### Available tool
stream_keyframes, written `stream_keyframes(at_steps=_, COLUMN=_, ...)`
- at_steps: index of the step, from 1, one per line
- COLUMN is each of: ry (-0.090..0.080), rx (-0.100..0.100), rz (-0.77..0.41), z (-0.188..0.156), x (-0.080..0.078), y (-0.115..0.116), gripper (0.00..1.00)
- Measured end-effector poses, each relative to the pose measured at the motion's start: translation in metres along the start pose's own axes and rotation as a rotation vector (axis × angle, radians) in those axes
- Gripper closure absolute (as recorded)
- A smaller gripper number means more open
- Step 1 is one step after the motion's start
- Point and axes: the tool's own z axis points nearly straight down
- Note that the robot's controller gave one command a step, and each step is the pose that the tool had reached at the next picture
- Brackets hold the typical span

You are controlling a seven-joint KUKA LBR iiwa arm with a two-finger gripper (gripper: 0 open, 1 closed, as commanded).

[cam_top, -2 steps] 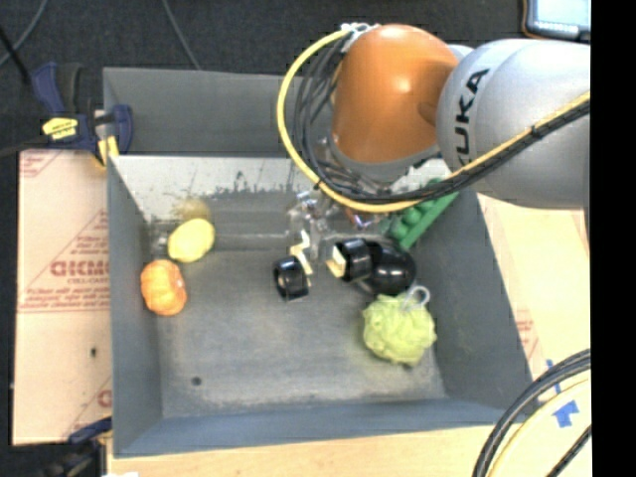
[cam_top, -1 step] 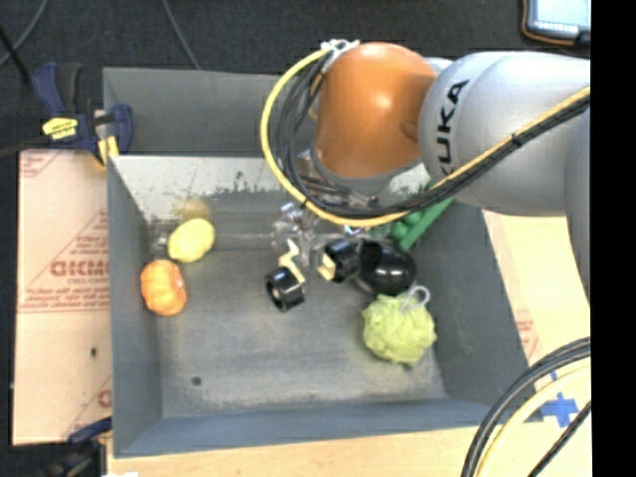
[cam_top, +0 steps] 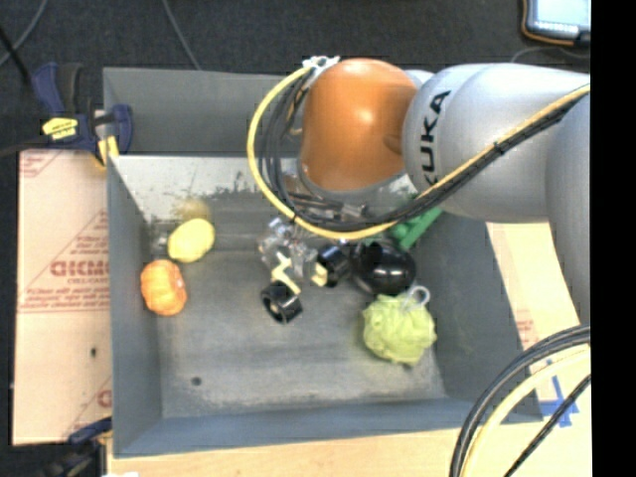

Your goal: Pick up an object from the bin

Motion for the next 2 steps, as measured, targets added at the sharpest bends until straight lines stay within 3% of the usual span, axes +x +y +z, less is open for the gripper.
stream_keyframes(at_steps=1, ry=-0.009, rx=0.003, rz=0.185, z=0.0086, x=0.0062, y=0.0067, gripper=1.0)
stream_keyframes(at_steps=2, ry=-0.006, rx=0.003, rz=0.2, z=0.0117, x=0.009, y=0.0094, gripper=1.0)
